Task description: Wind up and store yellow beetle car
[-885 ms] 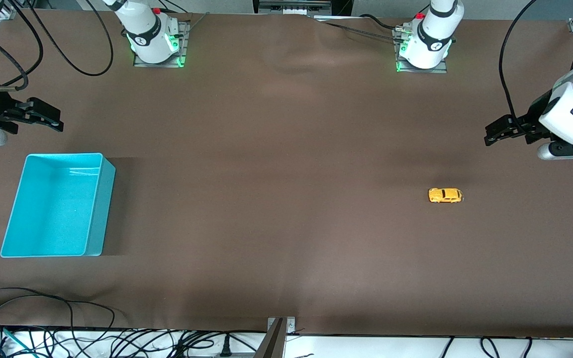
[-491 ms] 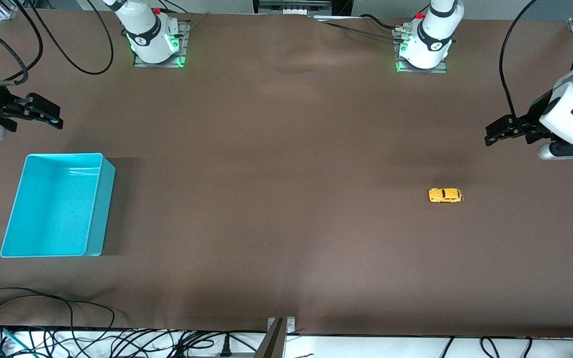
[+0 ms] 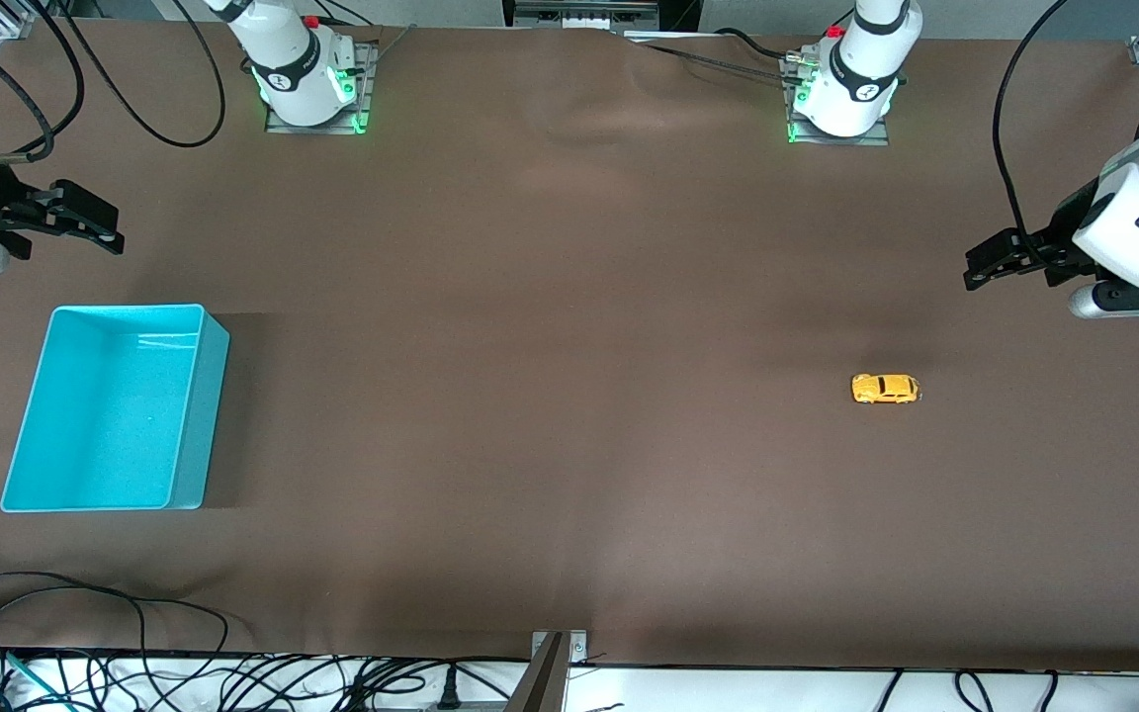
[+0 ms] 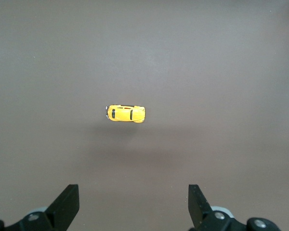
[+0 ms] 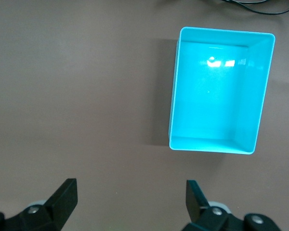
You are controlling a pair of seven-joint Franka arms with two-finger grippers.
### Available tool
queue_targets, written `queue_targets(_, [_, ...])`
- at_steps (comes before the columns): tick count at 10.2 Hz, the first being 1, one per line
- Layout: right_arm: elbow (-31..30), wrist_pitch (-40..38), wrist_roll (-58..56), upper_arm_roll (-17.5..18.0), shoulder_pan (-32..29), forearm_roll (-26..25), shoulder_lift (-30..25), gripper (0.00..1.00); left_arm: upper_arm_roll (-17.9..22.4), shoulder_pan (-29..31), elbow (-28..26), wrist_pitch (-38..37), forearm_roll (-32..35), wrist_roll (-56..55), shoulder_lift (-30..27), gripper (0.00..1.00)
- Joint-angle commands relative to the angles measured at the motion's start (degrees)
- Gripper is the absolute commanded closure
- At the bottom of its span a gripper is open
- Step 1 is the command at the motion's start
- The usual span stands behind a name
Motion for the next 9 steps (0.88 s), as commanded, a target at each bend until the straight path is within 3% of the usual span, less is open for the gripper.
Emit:
queue_targets(1, [0.81,-0.17,-0.19,0.12,0.02,0.71,0.02,0.0,0.08,0.16,1.8,-0.73,0.04,1.6,0.63,0.0])
queue_targets(9, [0.81,-0.35,-0.63,1.35,0.11,0.54,0.02,0.0,0.25,0.07,2.42,-0.73,0.13,1.07,0.81,0.0])
